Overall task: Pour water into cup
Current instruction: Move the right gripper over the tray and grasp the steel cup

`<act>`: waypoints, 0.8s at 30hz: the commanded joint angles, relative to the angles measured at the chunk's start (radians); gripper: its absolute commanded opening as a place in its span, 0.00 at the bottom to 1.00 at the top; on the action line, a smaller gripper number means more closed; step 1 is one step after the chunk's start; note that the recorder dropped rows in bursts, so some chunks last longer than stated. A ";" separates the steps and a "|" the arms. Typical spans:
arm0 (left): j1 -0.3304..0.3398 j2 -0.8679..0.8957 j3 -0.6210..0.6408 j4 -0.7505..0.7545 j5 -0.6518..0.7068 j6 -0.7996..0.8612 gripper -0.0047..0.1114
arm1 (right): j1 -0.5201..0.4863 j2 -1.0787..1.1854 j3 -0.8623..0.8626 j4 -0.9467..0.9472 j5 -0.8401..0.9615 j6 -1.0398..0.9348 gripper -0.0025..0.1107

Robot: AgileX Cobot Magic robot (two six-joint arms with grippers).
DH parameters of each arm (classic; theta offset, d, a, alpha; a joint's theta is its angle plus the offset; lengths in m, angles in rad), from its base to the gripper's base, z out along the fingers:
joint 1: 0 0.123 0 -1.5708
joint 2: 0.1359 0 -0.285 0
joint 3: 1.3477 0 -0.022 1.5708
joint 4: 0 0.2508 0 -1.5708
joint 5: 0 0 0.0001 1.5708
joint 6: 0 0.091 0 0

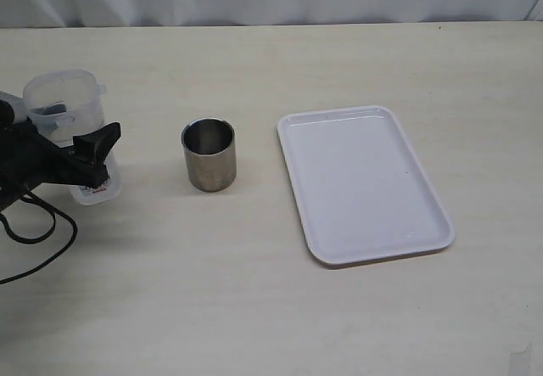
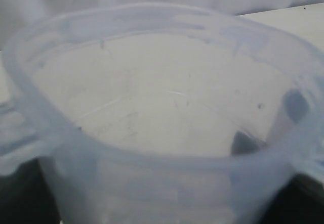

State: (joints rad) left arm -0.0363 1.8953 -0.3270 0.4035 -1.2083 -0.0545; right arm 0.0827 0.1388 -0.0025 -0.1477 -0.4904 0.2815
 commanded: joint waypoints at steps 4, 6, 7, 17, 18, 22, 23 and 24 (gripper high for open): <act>0.001 0.003 -0.002 0.005 -0.008 -0.002 0.04 | 0.002 0.144 0.003 -0.099 -0.158 0.023 0.69; 0.001 0.003 -0.002 0.007 -0.008 -0.002 0.04 | 0.002 0.228 -0.015 -0.179 -0.166 0.077 0.71; 0.001 0.003 -0.002 0.007 -0.008 -0.002 0.04 | 0.002 0.276 -0.041 -0.221 -0.164 0.100 0.74; 0.001 0.003 -0.002 0.013 -0.008 -0.002 0.04 | 0.002 0.775 -0.305 -0.725 -0.313 0.412 0.90; 0.001 0.003 -0.002 0.013 -0.008 -0.002 0.04 | 0.002 0.827 -0.316 -0.728 -0.336 0.403 0.90; 0.001 0.003 -0.002 0.028 -0.013 -0.002 0.04 | 0.002 1.026 -0.356 -0.730 -0.392 0.321 0.90; 0.001 0.003 -0.002 0.033 -0.013 -0.002 0.04 | 0.002 1.078 -0.367 -0.736 -0.419 0.297 0.90; 0.001 0.003 -0.002 0.033 -0.013 -0.002 0.04 | 0.002 1.118 -0.376 -0.740 -0.443 0.275 0.90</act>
State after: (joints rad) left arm -0.0363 1.8953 -0.3270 0.4154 -1.2083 -0.0545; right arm 0.0827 1.1541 -0.3534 -0.8681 -0.8666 0.6176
